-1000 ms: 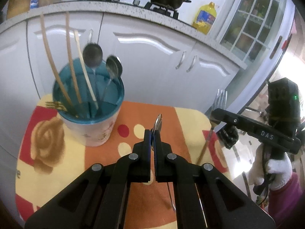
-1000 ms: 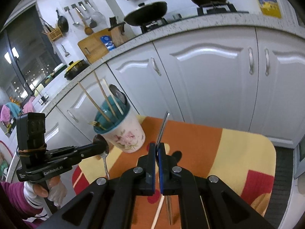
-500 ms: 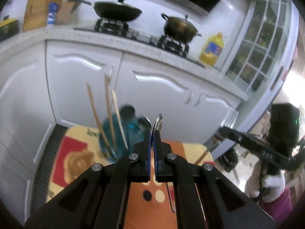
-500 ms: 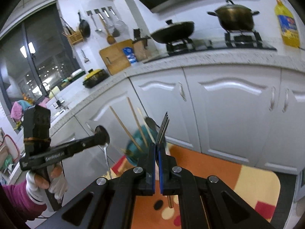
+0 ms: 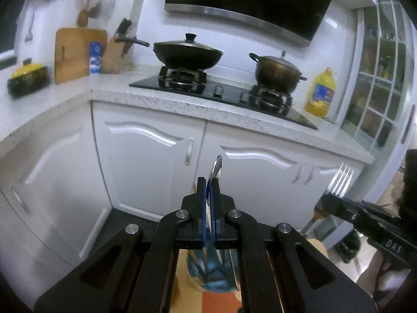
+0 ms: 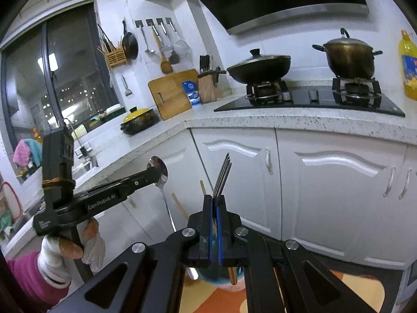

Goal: Organize utensils

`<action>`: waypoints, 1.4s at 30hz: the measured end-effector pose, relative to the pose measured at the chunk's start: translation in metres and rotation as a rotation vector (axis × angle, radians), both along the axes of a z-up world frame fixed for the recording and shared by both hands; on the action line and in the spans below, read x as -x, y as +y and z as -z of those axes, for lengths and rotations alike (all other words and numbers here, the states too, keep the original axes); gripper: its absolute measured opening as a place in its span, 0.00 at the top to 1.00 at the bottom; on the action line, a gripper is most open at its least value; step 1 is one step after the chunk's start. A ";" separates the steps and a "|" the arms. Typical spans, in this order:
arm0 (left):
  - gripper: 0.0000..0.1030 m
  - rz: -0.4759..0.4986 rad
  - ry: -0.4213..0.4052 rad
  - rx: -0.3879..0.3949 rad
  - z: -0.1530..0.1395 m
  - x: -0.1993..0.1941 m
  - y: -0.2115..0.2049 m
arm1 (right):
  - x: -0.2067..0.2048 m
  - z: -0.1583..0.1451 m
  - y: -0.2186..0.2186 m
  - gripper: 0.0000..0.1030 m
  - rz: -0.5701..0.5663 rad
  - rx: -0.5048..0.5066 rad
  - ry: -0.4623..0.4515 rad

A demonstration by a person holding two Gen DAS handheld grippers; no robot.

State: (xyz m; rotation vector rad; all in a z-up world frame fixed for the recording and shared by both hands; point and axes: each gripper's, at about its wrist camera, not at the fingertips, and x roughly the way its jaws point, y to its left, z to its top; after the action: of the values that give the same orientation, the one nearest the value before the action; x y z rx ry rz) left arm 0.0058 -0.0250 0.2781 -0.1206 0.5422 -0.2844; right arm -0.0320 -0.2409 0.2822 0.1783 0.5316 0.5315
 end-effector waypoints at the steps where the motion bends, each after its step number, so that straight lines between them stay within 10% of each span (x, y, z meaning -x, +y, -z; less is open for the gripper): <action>1: 0.99 -0.012 -0.007 -0.008 0.002 -0.004 0.000 | -0.005 0.000 0.004 0.98 0.003 0.004 -0.001; 42: 0.99 -0.098 -0.019 -0.148 0.062 -0.038 -0.016 | -0.053 0.090 0.032 0.98 0.016 0.083 0.130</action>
State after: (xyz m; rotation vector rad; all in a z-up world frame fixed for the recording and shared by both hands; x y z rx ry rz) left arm 0.0437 -0.0411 0.2158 -0.0014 0.5351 -0.1490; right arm 0.0209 -0.2087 0.1925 0.1390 0.6776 0.4838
